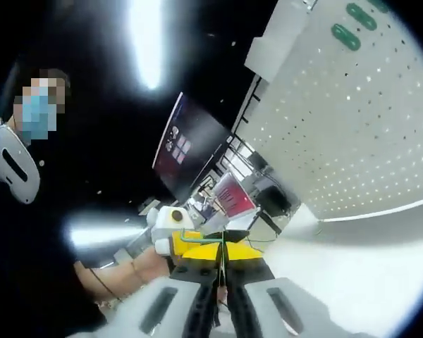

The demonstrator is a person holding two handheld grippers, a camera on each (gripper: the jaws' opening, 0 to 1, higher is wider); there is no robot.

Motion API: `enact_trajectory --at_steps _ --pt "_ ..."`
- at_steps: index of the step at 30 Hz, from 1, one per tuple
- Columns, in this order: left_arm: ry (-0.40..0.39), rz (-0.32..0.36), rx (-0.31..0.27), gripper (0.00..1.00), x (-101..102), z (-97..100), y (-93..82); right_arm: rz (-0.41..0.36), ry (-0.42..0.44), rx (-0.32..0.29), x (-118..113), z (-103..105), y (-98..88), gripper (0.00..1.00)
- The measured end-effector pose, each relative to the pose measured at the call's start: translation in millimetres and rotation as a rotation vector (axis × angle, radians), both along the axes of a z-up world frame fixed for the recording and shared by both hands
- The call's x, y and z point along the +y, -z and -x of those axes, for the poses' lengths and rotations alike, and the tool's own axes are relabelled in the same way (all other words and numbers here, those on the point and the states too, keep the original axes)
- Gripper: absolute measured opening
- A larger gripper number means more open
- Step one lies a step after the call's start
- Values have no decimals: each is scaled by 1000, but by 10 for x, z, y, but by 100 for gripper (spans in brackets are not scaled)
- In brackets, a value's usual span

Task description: Insert the hook assembly into the mounting plate slot until the hook locks in place.

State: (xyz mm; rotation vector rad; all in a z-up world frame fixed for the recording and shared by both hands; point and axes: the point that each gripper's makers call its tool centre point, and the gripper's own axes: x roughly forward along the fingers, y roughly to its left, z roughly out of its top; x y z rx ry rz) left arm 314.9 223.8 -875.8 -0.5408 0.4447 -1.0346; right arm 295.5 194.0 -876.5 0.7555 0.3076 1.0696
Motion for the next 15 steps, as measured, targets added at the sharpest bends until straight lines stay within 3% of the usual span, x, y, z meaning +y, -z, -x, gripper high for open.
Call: enact_trajectory --at_steps 9,11,15 --pt "79 129 33 28 -149 97 -171 -110 -57 -10 37 112 -177 0" --pt "106 170 37 22 -185 140 -237 -110 -64 -12 46 123 -179 0" --pt "122 192 33 13 -203 163 -266 -154 -80 -10 46 156 -237 0"
